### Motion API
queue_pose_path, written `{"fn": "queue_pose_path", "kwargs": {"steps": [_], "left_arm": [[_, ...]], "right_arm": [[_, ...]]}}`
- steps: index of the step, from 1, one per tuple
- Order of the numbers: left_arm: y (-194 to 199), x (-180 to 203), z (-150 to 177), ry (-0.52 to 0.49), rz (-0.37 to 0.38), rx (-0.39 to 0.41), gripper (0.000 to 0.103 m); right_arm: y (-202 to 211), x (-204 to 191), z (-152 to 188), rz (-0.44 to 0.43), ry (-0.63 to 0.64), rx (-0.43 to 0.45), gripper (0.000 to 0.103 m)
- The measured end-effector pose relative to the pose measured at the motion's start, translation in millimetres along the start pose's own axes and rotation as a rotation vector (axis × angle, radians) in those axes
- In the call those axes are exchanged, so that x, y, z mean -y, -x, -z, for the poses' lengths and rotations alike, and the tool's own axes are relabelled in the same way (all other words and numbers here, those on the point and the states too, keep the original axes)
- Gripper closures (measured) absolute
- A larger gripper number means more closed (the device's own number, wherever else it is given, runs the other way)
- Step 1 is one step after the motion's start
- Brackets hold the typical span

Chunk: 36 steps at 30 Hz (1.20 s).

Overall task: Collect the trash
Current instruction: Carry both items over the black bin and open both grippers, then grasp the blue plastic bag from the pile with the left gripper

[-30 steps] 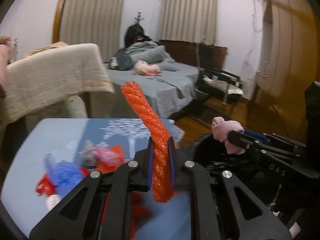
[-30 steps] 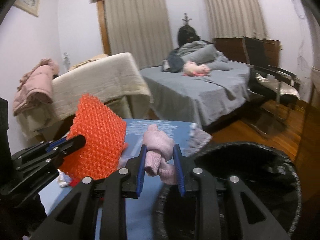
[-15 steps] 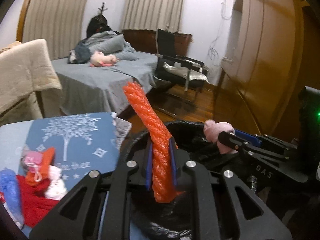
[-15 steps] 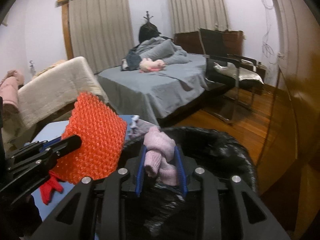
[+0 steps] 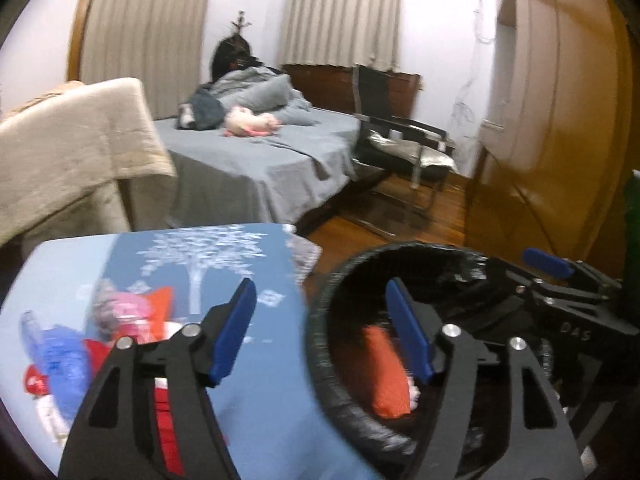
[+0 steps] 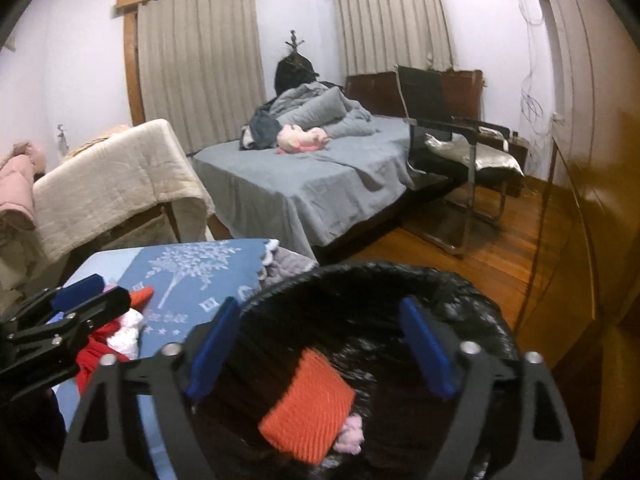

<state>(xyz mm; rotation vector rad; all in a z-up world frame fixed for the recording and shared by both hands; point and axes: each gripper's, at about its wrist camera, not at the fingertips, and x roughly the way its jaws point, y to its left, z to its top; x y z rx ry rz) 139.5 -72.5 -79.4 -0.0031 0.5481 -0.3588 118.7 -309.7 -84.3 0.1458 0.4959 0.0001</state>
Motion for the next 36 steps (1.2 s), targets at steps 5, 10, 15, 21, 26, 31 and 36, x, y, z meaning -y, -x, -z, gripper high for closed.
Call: {"fn": "queue_pose_path", "kwargs": {"steps": [5, 10, 15, 21, 26, 31, 36], "left_arm": [[23.9, -35.2, 3.8, 0.018, -0.130, 0.034, 0.029], [42.7, -74.0, 6.5, 0.048, -0.243, 0.041, 0.028], [55.6, -110.9, 15.6, 0.084, -0.341, 0.034, 0.028], [56.5, -143.5, 28.3, 0.126, -0.417, -0.006, 0.028], [45.9, -156.0, 39.4, 0.136, -0.437, -0.036, 0.028], [29.3, -164.8, 48.1, 0.151, -0.450, -0.064, 0.028], [17.8, -173.6, 52.8, 0.163, -0.447, -0.083, 0.028]], "right_arm": [[-7.9, -31.2, -5.0, -0.062, 0.014, 0.013, 0.007], [-20.1, -71.8, -4.7, -0.140, 0.048, 0.005, 0.006], [-32.8, -111.1, 0.8, -0.205, 0.085, -0.009, 0.006], [-42.8, -141.7, 10.9, -0.251, 0.111, -0.023, 0.006], [-53.9, -156.8, 18.3, -0.264, 0.116, -0.043, 0.006], [-60.6, -164.4, 20.3, -0.266, 0.130, -0.052, 0.006], [-67.3, -168.8, 20.6, -0.264, 0.136, -0.061, 0.006]]}}
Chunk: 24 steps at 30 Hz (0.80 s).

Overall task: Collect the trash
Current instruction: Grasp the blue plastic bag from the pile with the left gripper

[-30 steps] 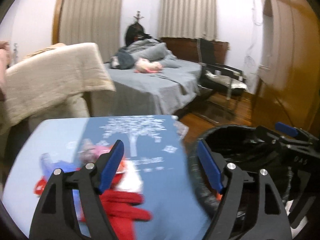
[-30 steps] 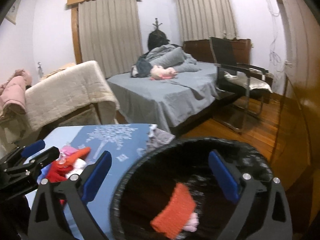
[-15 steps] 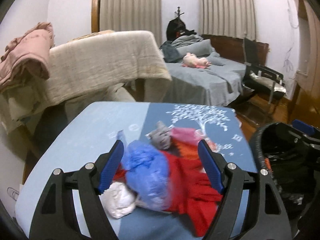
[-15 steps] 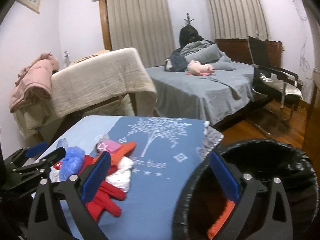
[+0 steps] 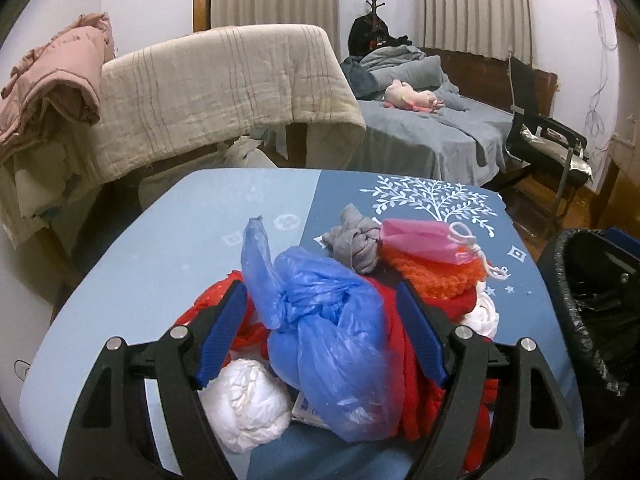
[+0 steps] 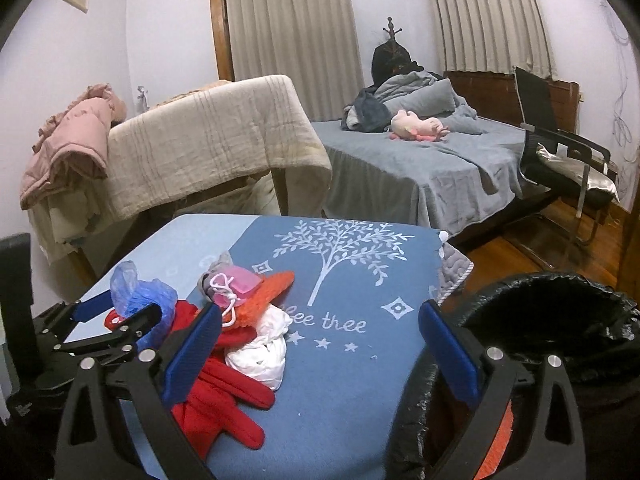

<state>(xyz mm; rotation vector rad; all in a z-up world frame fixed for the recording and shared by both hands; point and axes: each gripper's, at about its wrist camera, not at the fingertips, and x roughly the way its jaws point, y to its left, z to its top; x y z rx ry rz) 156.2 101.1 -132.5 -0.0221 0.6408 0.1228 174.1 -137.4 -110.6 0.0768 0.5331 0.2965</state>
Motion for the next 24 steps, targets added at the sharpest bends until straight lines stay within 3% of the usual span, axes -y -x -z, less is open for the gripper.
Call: {"fn": "queue_pose_path", "kwargs": {"steps": [3, 10, 24], "left_arm": [[-4.3, 0.8, 0.5, 0.002, 0.008, -0.004, 0.029], [-9.8, 4.3, 0.9, -0.007, 0.026, -0.012, 0.059], [3.8, -6.3, -10.4, 0.021, 0.047, 0.050, 0.077]], "right_arm": [[-3.1, -1.1, 0.3, -0.001, 0.001, -0.004, 0.006], [-8.7, -4.7, -0.6, -0.004, 0.010, -0.008, 0.006], [-23.3, -20.4, -13.6, -0.046, 0.027, 0.006, 0.007]]}}
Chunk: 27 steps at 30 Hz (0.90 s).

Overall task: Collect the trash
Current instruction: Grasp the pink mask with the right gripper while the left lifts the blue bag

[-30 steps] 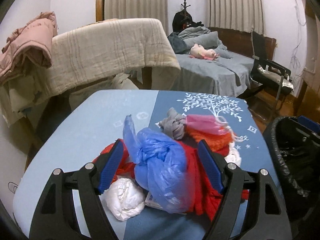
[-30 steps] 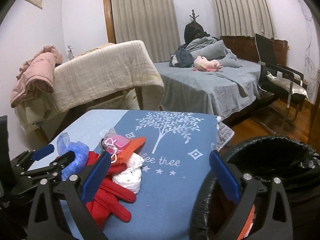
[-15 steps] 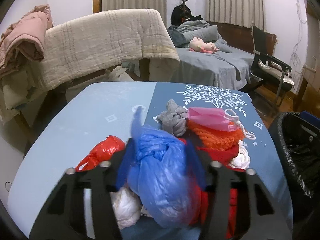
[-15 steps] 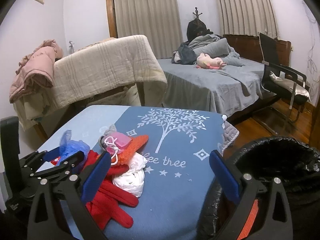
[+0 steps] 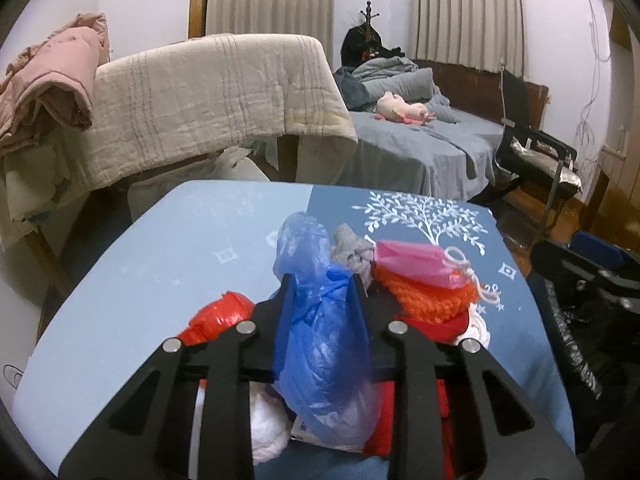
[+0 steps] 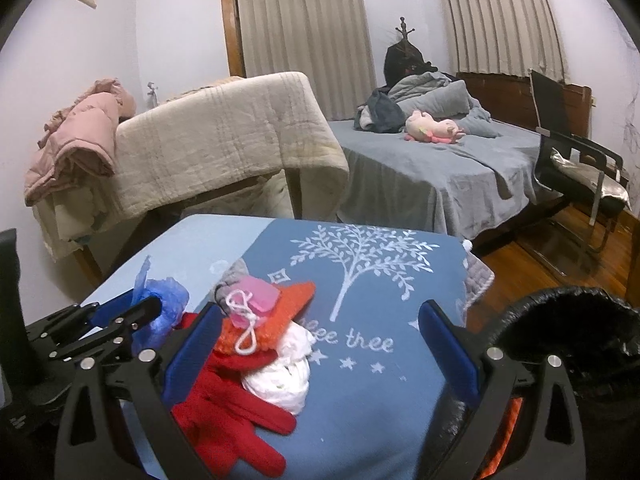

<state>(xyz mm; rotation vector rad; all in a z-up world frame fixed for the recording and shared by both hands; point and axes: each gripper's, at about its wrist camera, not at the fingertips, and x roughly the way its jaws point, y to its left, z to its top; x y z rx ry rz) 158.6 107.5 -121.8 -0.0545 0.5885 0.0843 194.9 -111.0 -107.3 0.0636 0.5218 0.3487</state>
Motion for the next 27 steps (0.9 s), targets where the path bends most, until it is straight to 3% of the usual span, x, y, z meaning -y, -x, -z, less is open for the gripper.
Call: {"fn": "queue_pose_path", "kwargs": {"steps": [8, 14, 25, 27], "left_arm": [[4.1, -8.7, -14.2, 0.024, -0.010, 0.034, 0.078], [0.1, -15.7, -19.4, 0.035, -0.017, 0.035, 0.079], [-1.4, -23.2, -21.0, 0.042, -0.021, 0.032, 0.079], [-1.3, -23.7, -21.3, 0.039, -0.020, 0.032, 0.079]], "right_arm": [[-30.4, -18.4, -10.6, -0.052, 0.036, -0.027, 0.017], [-56.2, -32.7, -6.6, -0.090, 0.059, -0.084, 0.033], [-76.9, -40.0, 9.2, -0.154, 0.086, -0.195, 0.086], [-74.4, -40.3, 8.5, -0.173, 0.090, -0.191, 0.090]]}}
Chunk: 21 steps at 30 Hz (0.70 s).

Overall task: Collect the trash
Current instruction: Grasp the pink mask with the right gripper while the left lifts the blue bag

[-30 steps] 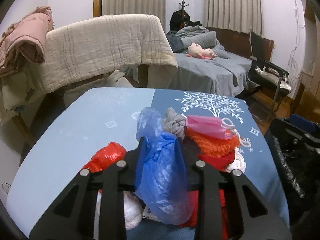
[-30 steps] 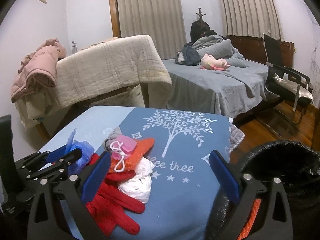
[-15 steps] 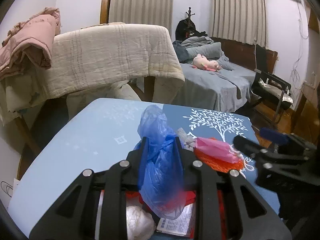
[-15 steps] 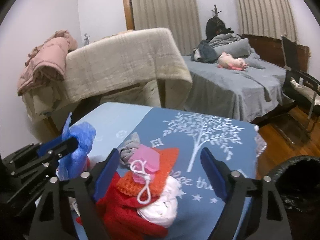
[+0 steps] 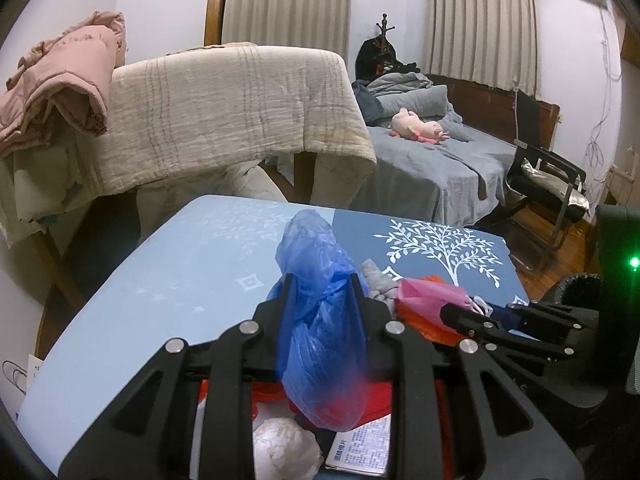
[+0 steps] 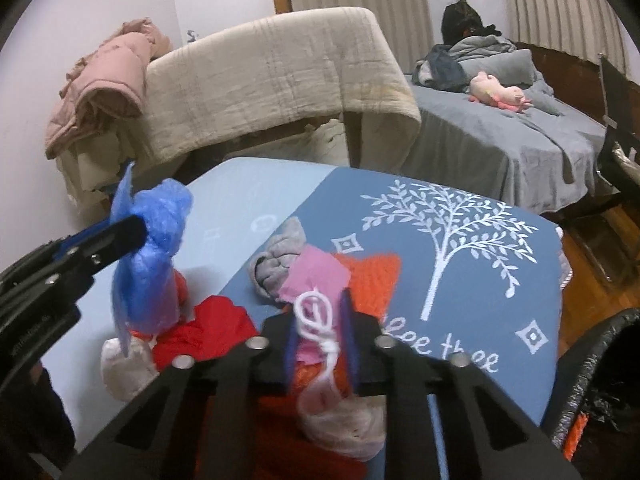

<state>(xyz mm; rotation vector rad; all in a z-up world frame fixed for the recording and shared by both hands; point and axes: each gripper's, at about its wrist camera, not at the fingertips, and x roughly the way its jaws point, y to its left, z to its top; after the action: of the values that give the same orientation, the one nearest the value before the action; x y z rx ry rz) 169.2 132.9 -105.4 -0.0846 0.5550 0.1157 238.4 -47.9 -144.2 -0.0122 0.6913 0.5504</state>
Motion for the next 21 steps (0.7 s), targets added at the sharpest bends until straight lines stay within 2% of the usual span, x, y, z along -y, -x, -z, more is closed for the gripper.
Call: {"fn": "queue_pose_path", "kwargs": {"steps": [3, 11, 21], "left_arm": [[1.5, 0.8, -0.7, 0.000, 0.003, 0.002, 0.079], [13.6, 10.6, -8.9, -0.005, 0.021, 0.028, 0.079], [35.5, 39.7, -20.2, -0.023, 0.074, 0.065, 0.079]], "right_arm": [[8.0, -0.2, -3.1, -0.010, -0.004, 0.024, 0.093], [43.7, 4.8, -18.1, -0.013, -0.035, 0.110, 0.093], [94.7, 20.0, -18.2, 0.023, -0.059, 0.186, 0.093]]}}
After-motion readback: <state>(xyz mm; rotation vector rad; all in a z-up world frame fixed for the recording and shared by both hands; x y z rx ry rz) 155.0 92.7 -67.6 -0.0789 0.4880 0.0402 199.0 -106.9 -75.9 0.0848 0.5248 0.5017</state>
